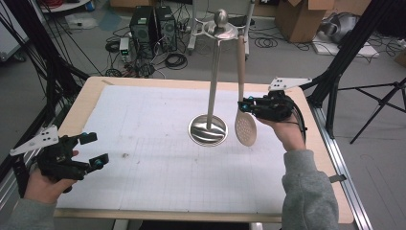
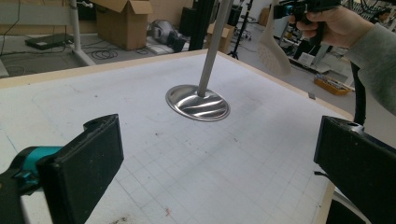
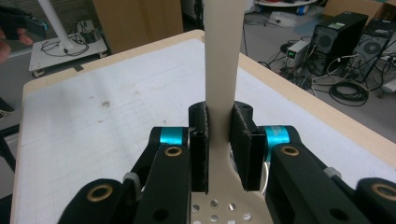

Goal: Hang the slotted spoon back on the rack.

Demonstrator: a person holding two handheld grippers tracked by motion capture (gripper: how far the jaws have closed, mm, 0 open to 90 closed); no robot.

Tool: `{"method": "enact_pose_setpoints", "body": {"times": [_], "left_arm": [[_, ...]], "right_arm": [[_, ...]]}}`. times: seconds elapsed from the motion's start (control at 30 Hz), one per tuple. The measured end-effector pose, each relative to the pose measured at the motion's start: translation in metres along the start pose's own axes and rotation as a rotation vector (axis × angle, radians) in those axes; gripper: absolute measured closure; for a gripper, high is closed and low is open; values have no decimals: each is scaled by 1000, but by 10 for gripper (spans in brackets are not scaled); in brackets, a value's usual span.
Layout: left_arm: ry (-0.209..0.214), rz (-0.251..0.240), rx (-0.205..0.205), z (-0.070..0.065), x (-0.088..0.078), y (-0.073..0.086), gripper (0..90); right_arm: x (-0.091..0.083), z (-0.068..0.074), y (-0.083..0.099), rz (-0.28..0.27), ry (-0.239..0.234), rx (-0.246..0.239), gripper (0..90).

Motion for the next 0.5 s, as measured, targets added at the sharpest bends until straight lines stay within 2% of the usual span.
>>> {"method": "enact_pose_setpoints", "body": {"times": [0.5], "left_arm": [[0, -2, -3, -1, -2, 2, 18]], "right_arm": [[15, -2, -9, 3, 31, -3, 779]]}}
Point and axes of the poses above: each handheld gripper's, and its own axes: x roughly forward along the jaws, y roughly out of its underside, z roughly to its left, the point moved 10 cm from there along x, roughly forward along the jaws, and after that the axes turned 14 degrees about z, right-handed, at the moved point
